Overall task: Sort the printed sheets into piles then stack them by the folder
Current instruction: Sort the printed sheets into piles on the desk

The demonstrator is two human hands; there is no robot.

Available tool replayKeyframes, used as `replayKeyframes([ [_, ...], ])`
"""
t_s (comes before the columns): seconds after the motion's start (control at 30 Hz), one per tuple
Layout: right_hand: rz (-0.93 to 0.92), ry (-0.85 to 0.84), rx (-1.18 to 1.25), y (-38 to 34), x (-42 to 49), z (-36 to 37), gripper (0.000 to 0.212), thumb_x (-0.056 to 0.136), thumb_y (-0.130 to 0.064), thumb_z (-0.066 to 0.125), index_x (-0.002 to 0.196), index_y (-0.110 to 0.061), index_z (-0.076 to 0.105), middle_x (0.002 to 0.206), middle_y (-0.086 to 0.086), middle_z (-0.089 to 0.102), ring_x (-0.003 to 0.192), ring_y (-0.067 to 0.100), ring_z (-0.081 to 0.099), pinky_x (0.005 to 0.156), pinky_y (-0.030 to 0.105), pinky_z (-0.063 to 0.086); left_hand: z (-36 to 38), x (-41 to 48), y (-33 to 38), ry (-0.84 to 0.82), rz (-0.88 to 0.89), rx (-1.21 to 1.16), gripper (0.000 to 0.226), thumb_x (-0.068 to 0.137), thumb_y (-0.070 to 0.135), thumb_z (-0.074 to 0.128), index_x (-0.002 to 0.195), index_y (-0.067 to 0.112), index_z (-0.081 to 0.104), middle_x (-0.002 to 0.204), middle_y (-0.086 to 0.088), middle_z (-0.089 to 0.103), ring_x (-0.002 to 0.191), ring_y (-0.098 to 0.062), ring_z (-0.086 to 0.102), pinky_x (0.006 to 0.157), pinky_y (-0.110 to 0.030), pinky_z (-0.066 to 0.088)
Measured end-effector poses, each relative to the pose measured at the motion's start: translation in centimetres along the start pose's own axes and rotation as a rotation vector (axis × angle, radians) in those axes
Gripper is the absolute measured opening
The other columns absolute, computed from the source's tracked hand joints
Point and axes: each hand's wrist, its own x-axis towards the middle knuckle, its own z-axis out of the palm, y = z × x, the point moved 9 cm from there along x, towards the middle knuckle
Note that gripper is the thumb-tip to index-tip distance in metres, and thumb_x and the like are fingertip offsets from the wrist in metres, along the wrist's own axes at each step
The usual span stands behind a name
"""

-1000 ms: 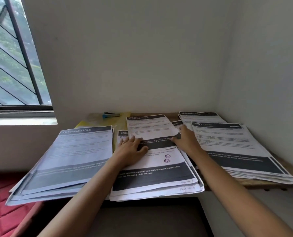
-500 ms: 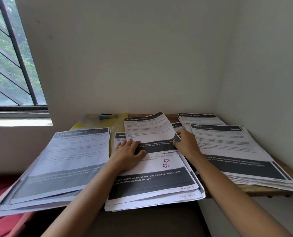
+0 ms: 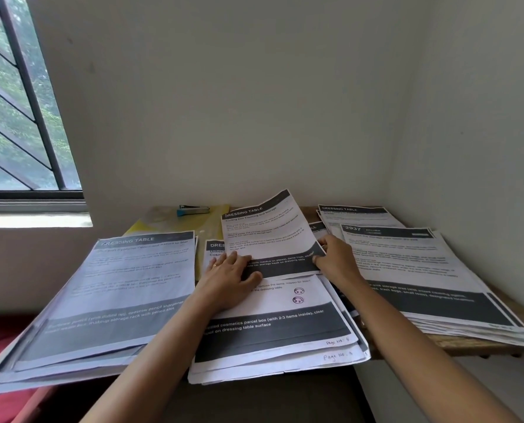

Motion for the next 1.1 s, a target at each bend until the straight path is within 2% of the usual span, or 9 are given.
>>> replayKeyframes([
  [0.27, 0.012, 0.002, -0.006, 0.2, 0.2, 0.1, 0.03, 0.087, -0.008, 0.065, 0.115, -0.006, 0.055, 0.116, 0.01, 0.063, 0.103, 0.023, 0.061, 0.074, 0.023, 0.046, 0.0, 0.1, 0.0, 0.006, -0.001, -0.012, 0.063, 0.095, 0.06, 0.032, 0.149, 0.027, 0.027, 0.158, -0.004, 0.022, 0.148, -0.025, 0.012, 0.121, -0.041, 0.006],
  [0.37, 0.003, 0.017, 0.031, 0.0, 0.2, 0.0, 0.029, 0.086, -0.006, 0.065, 0.114, -0.006, 0.057, 0.114, 0.008, 0.063, 0.102, 0.02, 0.06, 0.07, 0.017, 0.044, -0.3, -0.1, 0.1, 0.02, 0.007, -0.023, 0.063, 0.095, 0.06, 0.032, 0.149, 0.027, 0.027, 0.156, -0.003, 0.028, 0.146, -0.024, 0.017, 0.12, -0.041, 0.009],
  [0.47, -0.019, 0.067, 0.094, -0.4, 0.1, -0.5, 0.023, 0.087, -0.003, 0.062, 0.11, -0.006, 0.06, 0.107, 0.007, 0.065, 0.092, 0.013, 0.06, 0.059, 0.009, 0.041, -0.6, -0.4, -0.2, 0.019, -0.011, -0.051, 0.066, 0.095, 0.06, 0.034, 0.151, 0.026, 0.022, 0.159, -0.005, 0.021, 0.147, -0.022, 0.015, 0.121, -0.04, 0.008],
  [0.6, 0.007, 0.127, 0.198, -1.0, -0.4, -1.5, 0.016, 0.088, 0.001, 0.054, 0.103, -0.002, 0.06, 0.093, 0.003, 0.06, 0.074, 0.002, 0.053, 0.05, 0.005, 0.04, -1.1, -0.7, -0.2, 0.02, -0.025, -0.095, 0.07, 0.094, 0.059, 0.038, 0.152, 0.027, 0.017, 0.16, -0.006, 0.015, 0.147, -0.024, 0.016, 0.12, -0.042, 0.013],
  [0.73, 0.058, 0.248, 0.286, -0.9, -0.7, -3.4, 0.022, 0.088, 0.004, 0.049, 0.105, -0.004, 0.061, 0.103, 0.008, 0.062, 0.087, 0.014, 0.056, 0.058, 0.006, 0.037, -2.0, -0.8, 1.4, 0.014, 0.023, -0.125, 0.065, 0.096, 0.051, 0.042, 0.151, 0.021, 0.022, 0.158, -0.007, 0.022, 0.142, -0.026, 0.029, 0.117, -0.045, 0.021],
  [0.87, 0.082, 0.347, 0.332, -0.6, -1.6, -6.3, 0.024, 0.088, 0.006, 0.047, 0.105, -0.003, 0.061, 0.101, 0.008, 0.063, 0.088, 0.016, 0.057, 0.069, 0.02, 0.042, -3.4, -0.9, 4.5, 0.017, 0.098, -0.17, 0.064, 0.097, 0.045, 0.044, 0.151, 0.017, 0.022, 0.159, -0.006, 0.02, 0.142, -0.028, 0.028, 0.117, -0.045, 0.023],
  [0.93, 0.098, 0.394, 0.331, 0.2, -2.3, -8.1, 0.022, 0.089, 0.006, 0.047, 0.103, -0.003, 0.061, 0.098, 0.007, 0.062, 0.085, 0.014, 0.056, 0.063, 0.013, 0.041, -3.8, -1.0, 6.5, 0.009, 0.151, -0.184, 0.065, 0.097, 0.044, 0.044, 0.151, 0.017, 0.021, 0.16, -0.004, 0.018, 0.143, -0.028, 0.027, 0.115, -0.044, 0.025],
  [1.0, 0.114, 0.452, 0.318, 1.4, -3.2, -10.2, 0.021, 0.089, 0.006, 0.047, 0.104, -0.003, 0.06, 0.096, 0.005, 0.06, 0.083, 0.014, 0.055, 0.057, 0.008, 0.039, -4.1, -0.9, 8.3, -0.002, 0.199, -0.184, 0.065, 0.097, 0.045, 0.044, 0.151, 0.018, 0.02, 0.16, -0.002, 0.017, 0.144, -0.028, 0.025, 0.117, -0.049, 0.023],
  [1.1, 0.154, 0.522, 0.305, 3.6, -5.1, -13.3, 0.024, 0.091, 0.004, 0.046, 0.109, -0.004, 0.06, 0.098, 0.001, 0.057, 0.089, 0.014, 0.055, 0.062, 0.01, 0.04, -3.9, -0.5, 11.0, -0.003, 0.277, -0.142, 0.069, 0.095, 0.051, 0.042, 0.152, 0.019, 0.02, 0.16, 0.001, 0.019, 0.146, -0.026, 0.021, 0.118, -0.054, 0.012],
])
